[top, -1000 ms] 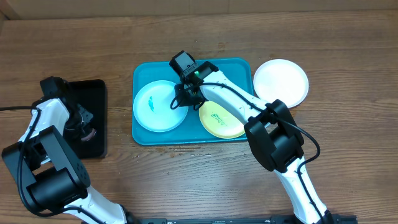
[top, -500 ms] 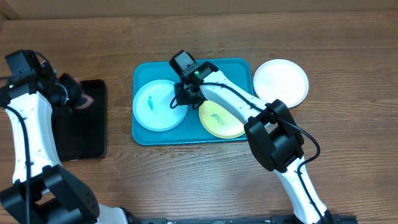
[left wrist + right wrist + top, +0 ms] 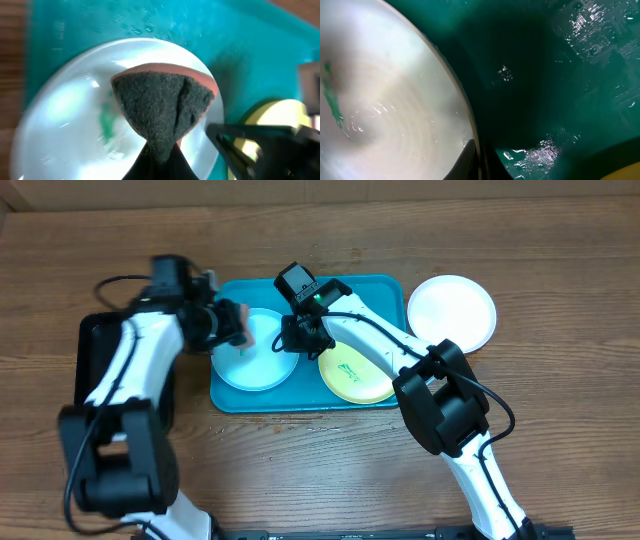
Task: Clean dirty plates on tray and stack at the side
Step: 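Dip the sponge in the black tray water with the left gripper, then scrub the light-blue plate with the sponge while right gripper holds it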
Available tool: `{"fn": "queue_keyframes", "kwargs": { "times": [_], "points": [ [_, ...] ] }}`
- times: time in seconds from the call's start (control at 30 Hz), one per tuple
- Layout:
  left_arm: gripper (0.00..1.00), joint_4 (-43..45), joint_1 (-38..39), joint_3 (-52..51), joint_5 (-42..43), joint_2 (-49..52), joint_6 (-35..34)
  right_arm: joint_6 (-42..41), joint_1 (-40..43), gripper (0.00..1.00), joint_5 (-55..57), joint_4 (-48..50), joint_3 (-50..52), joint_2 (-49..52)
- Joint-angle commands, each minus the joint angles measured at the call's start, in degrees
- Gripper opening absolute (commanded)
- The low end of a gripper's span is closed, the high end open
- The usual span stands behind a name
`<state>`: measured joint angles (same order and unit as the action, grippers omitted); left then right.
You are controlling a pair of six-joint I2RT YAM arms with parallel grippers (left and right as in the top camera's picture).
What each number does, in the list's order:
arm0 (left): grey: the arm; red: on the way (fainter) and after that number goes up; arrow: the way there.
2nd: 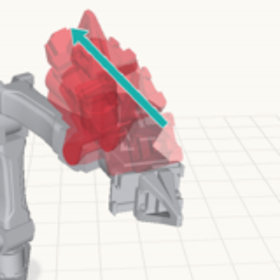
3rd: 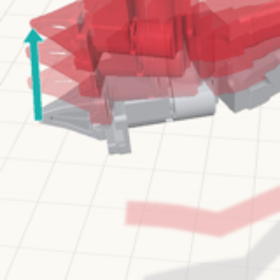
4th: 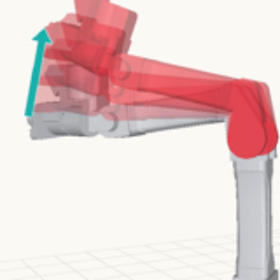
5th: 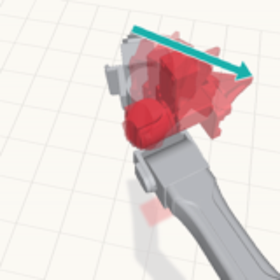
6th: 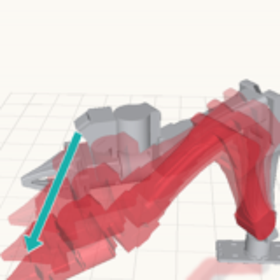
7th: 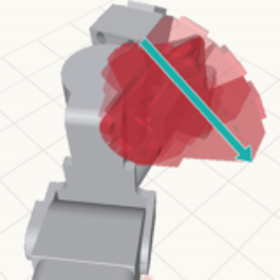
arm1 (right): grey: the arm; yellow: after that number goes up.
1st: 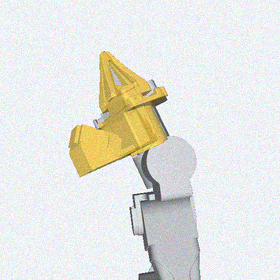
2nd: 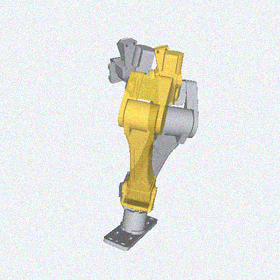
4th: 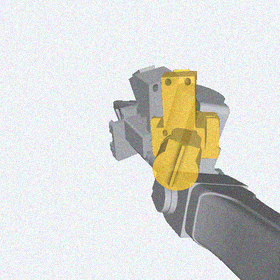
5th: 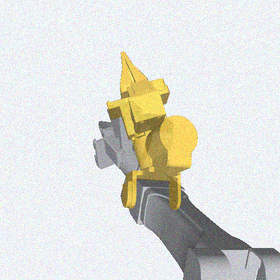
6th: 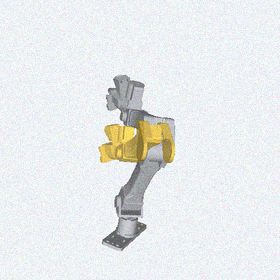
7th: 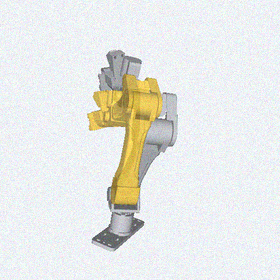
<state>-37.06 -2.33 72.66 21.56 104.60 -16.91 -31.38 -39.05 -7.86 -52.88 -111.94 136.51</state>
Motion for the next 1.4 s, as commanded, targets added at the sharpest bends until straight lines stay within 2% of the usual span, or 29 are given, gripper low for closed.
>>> {"fn": "queue_keyframes", "kwargs": {
  "times": [0.0, 0.23, 0.43, 0.57, 0.63, 0.7, 0.9, 0.97, 1.2, 1.37],
  "points": [
    [0.04, 3.0, 2.5, -0.3, -3.6, 4.9, -4.3, -0.5, -0.6, 0.04, 1.5, -0.9, 0.6, -1.0],
    [0.04, 5.0, 3.5, -0.3, -5.3, 11.7, -4.3, -0.3, -0.6, 0.04, 1.8, -1.1, 0.6, -1.0],
    [0.04, -1.2, 2.7, 1.9, -27.5, 10.7, -4.4, -0.3, -0.6, 0.04, 1.8, -1.0, 0.6, -1.0],
    [0.04, -6.6, 2.7, 5.9, -38.4, 8.3, -4.3, -0.2, -0.6, 0.04, 1.8, -0.7, 0.6, -1.0],
    [0.04, -8.3, 2.7, 8.0, -38.3, 7.4, -4.4, -0.2, -0.6, 0.04, 1.8, -0.1, 0.6, -1.0],
    [0.04, -8.8, 2.9, 9.7, -34.0, 6.7, -4.3, -0.2, -0.6, 0.04, 1.8, 0.3, 0.6, -1.0],
    [0.04, -6.1, 3.6, 9.5, -9.5, 8.1, -5.4, -0.2, -0.6, 0.04, 1.8, 0.5, 0.6, -1.0],
    [0.04, -6.0, 4.3, 9.4, -6.3, 9.5, -5.4, -0.2, -0.6, 0.04, 1.8, 0.5, 0.6, -1.0],
    [0.04, -8.1, 6.7, 9.4, -8.3, 13.0, -2.4, -0.1, -0.6, 0.04, 1.8, 0.5, 0.6, -1.0],
    [0.04, -15.0, 6.1, 11.4, -24.6, 12.5, -2.4, 0.3, -0.6, 0.04, 2.6, 0.3, 0.6, -1.0]
  ]
}}
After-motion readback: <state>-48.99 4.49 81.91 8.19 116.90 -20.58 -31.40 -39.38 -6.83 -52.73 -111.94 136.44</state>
